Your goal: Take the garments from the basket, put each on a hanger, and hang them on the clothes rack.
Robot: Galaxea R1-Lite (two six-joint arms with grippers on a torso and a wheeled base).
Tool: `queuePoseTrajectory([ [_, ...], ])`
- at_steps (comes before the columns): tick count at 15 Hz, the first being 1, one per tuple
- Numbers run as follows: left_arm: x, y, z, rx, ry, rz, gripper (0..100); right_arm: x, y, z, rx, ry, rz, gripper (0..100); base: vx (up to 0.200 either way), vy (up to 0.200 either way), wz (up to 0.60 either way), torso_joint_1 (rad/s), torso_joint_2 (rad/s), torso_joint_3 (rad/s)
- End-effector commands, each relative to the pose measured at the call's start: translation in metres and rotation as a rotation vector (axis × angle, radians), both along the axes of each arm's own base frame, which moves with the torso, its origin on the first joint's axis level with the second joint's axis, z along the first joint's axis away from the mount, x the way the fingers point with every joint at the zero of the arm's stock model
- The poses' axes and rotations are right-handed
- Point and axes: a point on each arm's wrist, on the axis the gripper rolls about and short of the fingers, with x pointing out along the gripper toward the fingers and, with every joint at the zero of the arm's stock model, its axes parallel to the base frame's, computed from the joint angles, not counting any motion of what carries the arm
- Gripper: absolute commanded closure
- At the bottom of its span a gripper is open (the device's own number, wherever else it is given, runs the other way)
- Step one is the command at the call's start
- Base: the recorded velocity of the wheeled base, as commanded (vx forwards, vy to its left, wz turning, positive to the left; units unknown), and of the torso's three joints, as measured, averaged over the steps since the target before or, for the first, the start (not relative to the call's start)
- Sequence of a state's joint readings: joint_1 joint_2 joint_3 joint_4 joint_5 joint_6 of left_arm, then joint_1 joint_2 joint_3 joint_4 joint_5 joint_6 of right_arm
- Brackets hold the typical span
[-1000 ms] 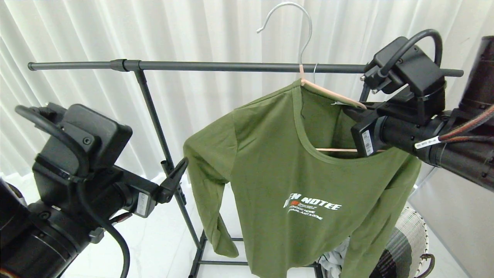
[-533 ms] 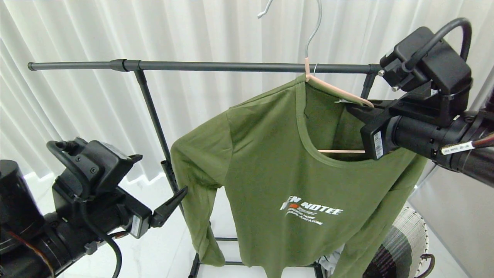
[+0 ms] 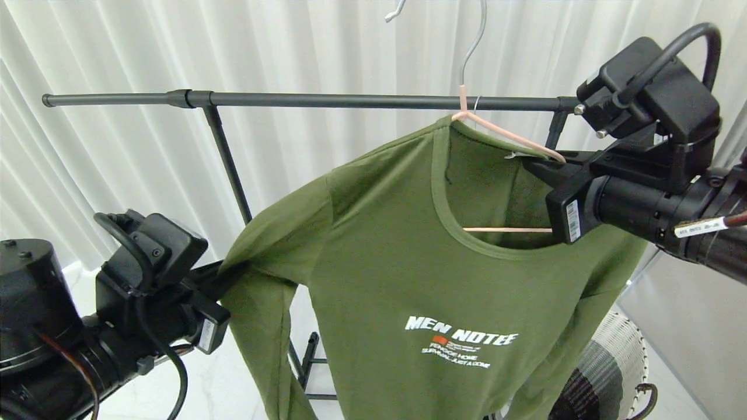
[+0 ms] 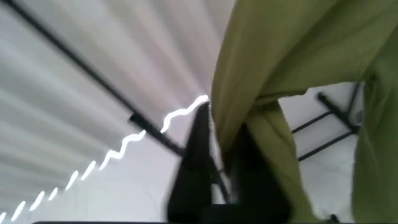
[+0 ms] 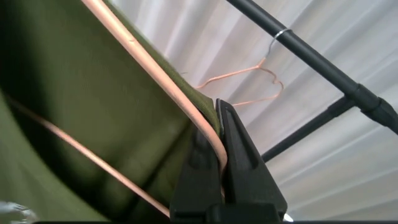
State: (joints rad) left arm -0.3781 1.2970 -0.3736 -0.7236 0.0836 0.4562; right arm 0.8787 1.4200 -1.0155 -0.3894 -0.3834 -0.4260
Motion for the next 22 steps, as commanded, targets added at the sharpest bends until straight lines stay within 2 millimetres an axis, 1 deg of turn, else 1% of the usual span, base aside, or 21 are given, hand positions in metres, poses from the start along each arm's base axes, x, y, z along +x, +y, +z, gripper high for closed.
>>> queuePoseTrajectory([
  [1,0.003,0.02,-0.006,0.011,0.017,0.11,100,0.002,-0.005,0.002,0.005,-0.005,-0.02,100,0.0,0.0,0.0,0.0,0.0,0.0],
  [2,0.004,0.03,-0.008,0.018,0.024,0.163,100,0.004,-0.007,0.002,0.005,-0.005,-0.032,100,0.0,0.0,0.0,0.0,0.0,0.0],
  [3,0.004,0.033,-0.008,0.031,0.021,0.177,100,0.005,-0.008,0.003,0.006,-0.006,-0.037,100,0.0,0.0,0.0,0.0,0.0,0.0],
  [6,0.0,0.029,-0.005,0.037,0.001,0.145,100,0.006,-0.007,0.002,0.004,-0.004,-0.037,100,0.0,0.0,0.0,0.0,0.0,0.0],
  [7,-0.003,0.025,-0.004,0.037,-0.004,0.117,0,0.006,-0.007,0.002,0.004,-0.004,-0.035,100,0.0,0.0,0.0,0.0,0.0,0.0],
  [9,-0.006,0.021,-0.003,0.036,-0.012,0.089,0,0.006,-0.007,0.002,-0.004,0.003,-0.035,100,0.0,0.0,0.0,0.0,0.0,0.0],
  [12,-0.013,0.022,0.001,0.028,-0.039,0.085,0,0.008,-0.012,-0.001,-0.033,0.028,-0.069,100,0.0,0.0,0.0,0.0,0.0,0.0],
  [15,-0.033,0.028,0.0,0.056,-0.084,0.078,0,0.018,-0.024,-0.005,-0.067,0.052,-0.25,100,0.0,0.0,0.0,0.0,0.0,0.0],
  [18,-0.039,0.029,0.003,0.052,-0.106,0.079,0,0.028,-0.037,-0.008,-0.085,0.066,-0.383,100,0.0,0.0,0.0,0.0,0.0,0.0],
  [22,-0.038,0.029,0.004,0.074,-0.117,0.075,0,0.033,-0.042,-0.009,-0.087,0.07,-0.426,100,0.0,0.2,0.0,0.001,0.0,0.006],
])
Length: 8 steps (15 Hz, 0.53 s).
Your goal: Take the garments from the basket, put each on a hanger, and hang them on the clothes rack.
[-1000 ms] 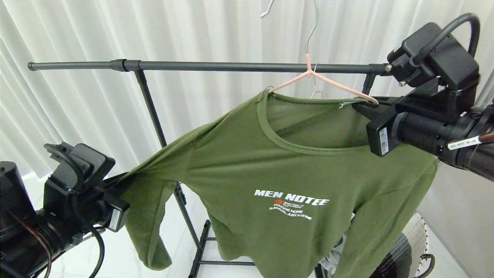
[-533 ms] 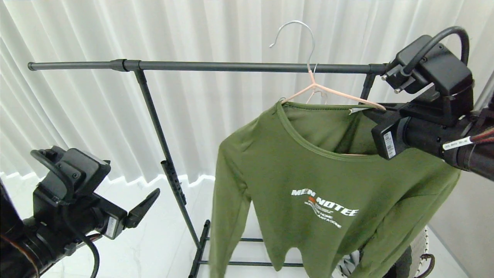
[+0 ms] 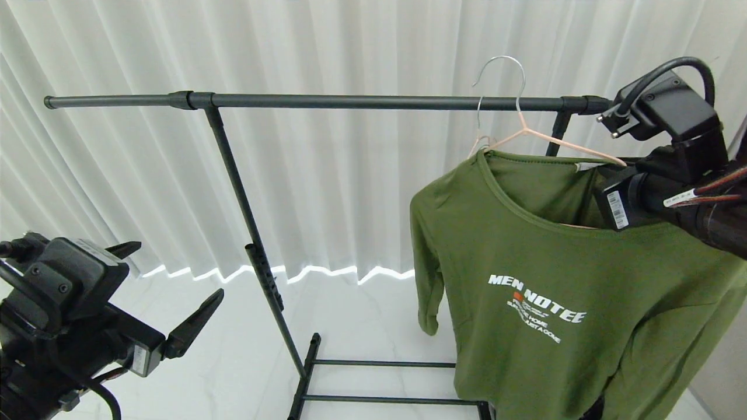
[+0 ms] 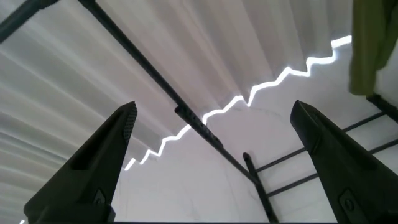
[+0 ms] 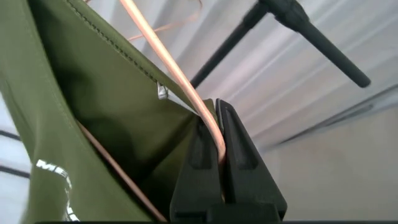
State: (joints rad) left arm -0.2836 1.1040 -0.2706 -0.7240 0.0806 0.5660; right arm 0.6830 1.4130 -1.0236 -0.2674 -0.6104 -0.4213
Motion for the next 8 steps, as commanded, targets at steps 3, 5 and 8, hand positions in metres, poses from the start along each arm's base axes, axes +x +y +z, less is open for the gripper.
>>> queuePoseTrajectory([
  [3,-0.0001,0.0,0.0004,0.0,-0.002,0.0,0,0.002,0.0,-0.0025,-0.006,0.007,-0.01,100,0.0,0.2,0.0,0.002,0.0,0.001],
  [5,0.0004,-0.0001,0.0,0.0,0.001,0.0,0,0.0053,-0.0012,-0.0037,-0.01,0.01,-0.039,100,0.0,0.2,0.0,0.0,0.0,0.005],
  [8,0.0005,-0.0002,-0.0007,0.001,0.004,0.0,0,0.0113,0.0019,-0.0064,0.008,0.011,-0.112,100,0.0,0.133,0.0,0.002,0.0,0.003],
])
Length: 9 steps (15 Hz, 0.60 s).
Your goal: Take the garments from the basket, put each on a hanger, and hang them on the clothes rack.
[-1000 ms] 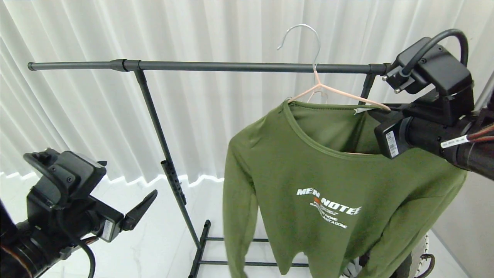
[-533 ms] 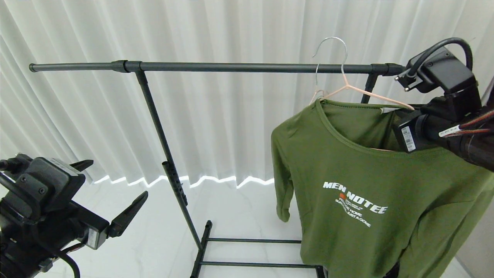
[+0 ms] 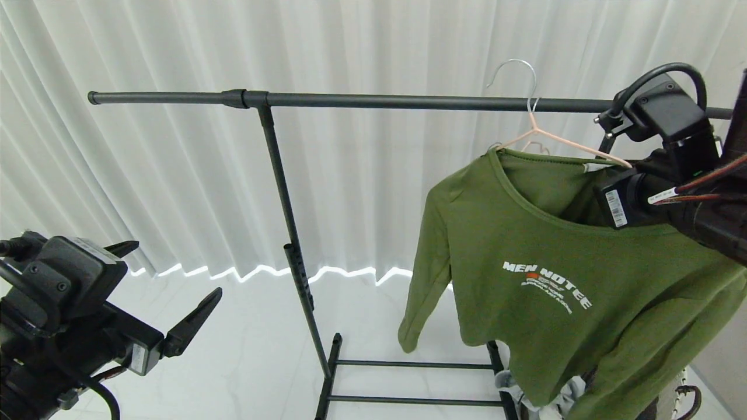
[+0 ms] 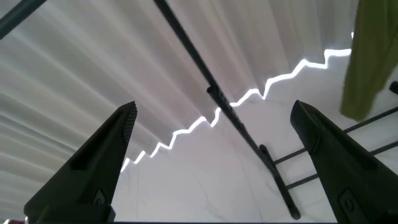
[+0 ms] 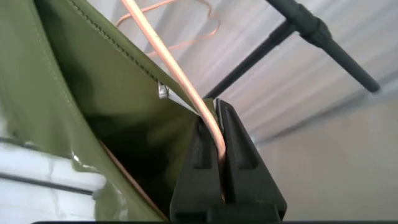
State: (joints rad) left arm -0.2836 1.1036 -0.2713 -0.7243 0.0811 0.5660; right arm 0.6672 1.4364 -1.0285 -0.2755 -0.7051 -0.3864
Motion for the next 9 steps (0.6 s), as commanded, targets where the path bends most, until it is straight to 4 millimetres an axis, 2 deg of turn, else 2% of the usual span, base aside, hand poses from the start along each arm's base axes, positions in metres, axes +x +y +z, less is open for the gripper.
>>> queuePoseTrajectory([
  [1,0.0,0.0,0.0,0.001,0.002,0.0,0,0.006,0.004,-0.004,0.01,0.01,-0.026,100,0.0,0.0,0.0,0.0,0.0,0.0],
  [5,-0.001,-0.001,0.0,0.006,0.0,-0.008,0,0.023,0.015,-0.006,0.115,-0.006,-0.159,100,0.0,0.0,0.0,0.0,0.0,0.0],
  [8,0.0,-0.001,-0.001,0.014,0.003,-0.004,0,0.033,0.022,-0.007,0.15,-0.012,-0.187,100,0.0,0.0,0.0,0.0,0.0,0.0],
  [9,0.001,-0.001,-0.002,0.014,0.007,-0.003,0,0.035,0.024,-0.007,0.153,-0.012,-0.188,100,0.2,0.0,0.0,-0.007,0.0,-0.007],
])
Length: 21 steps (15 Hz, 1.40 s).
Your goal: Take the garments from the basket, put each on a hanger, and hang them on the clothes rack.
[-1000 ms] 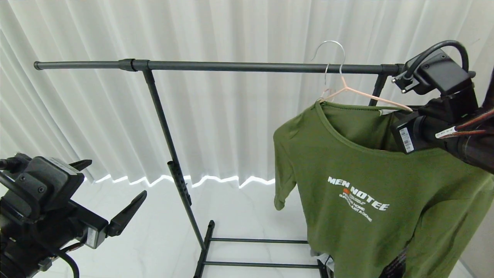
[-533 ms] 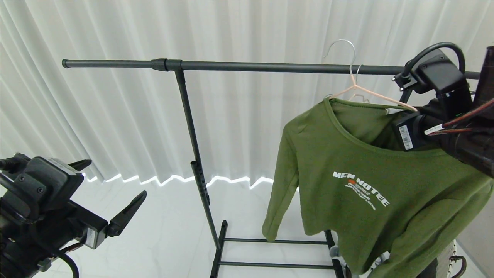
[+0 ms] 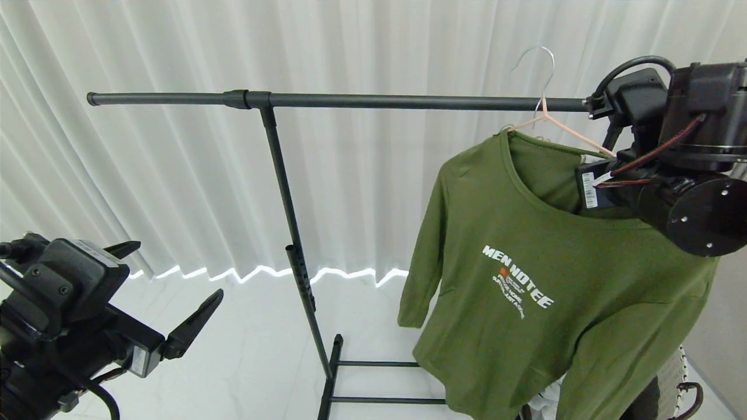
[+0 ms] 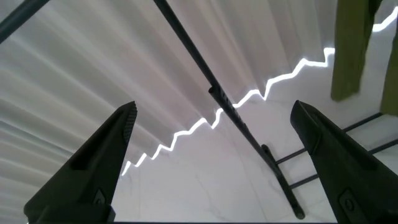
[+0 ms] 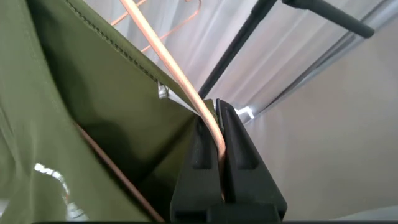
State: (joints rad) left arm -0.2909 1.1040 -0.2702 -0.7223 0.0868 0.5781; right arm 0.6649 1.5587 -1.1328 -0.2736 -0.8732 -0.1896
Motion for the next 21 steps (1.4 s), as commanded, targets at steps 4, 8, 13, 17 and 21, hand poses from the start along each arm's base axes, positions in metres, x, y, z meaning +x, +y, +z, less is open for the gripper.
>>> queuePoseTrajectory([
  [4,0.001,0.0,-0.002,0.001,0.011,0.003,0,0.008,0.007,-0.004,-0.007,0.01,0.001,100,0.2,0.0,0.0,0.0,0.0,0.002],
  [8,-0.001,0.0,-0.001,0.0,0.004,0.0,0,0.012,0.01,-0.007,-0.015,0.02,0.003,100,0.1,0.0,0.0,0.004,0.0,0.001],
  [13,0.0,0.0,-0.001,0.007,0.001,-0.002,0,0.024,0.011,-0.012,-0.026,0.034,-0.019,100,0.0,0.0,0.0,0.0,0.0,0.0],
  [17,-0.001,-0.001,-0.002,0.033,-0.002,-0.011,0,0.043,0.027,-0.026,-0.05,0.064,-0.017,100,0.0,0.0,0.0,0.0,0.0,0.0],
  [21,-0.001,-0.001,-0.002,0.033,-0.002,-0.011,0,0.055,0.036,-0.042,-0.078,0.1,-0.017,100,0.0,0.0,0.0,0.0,0.0,0.0],
])
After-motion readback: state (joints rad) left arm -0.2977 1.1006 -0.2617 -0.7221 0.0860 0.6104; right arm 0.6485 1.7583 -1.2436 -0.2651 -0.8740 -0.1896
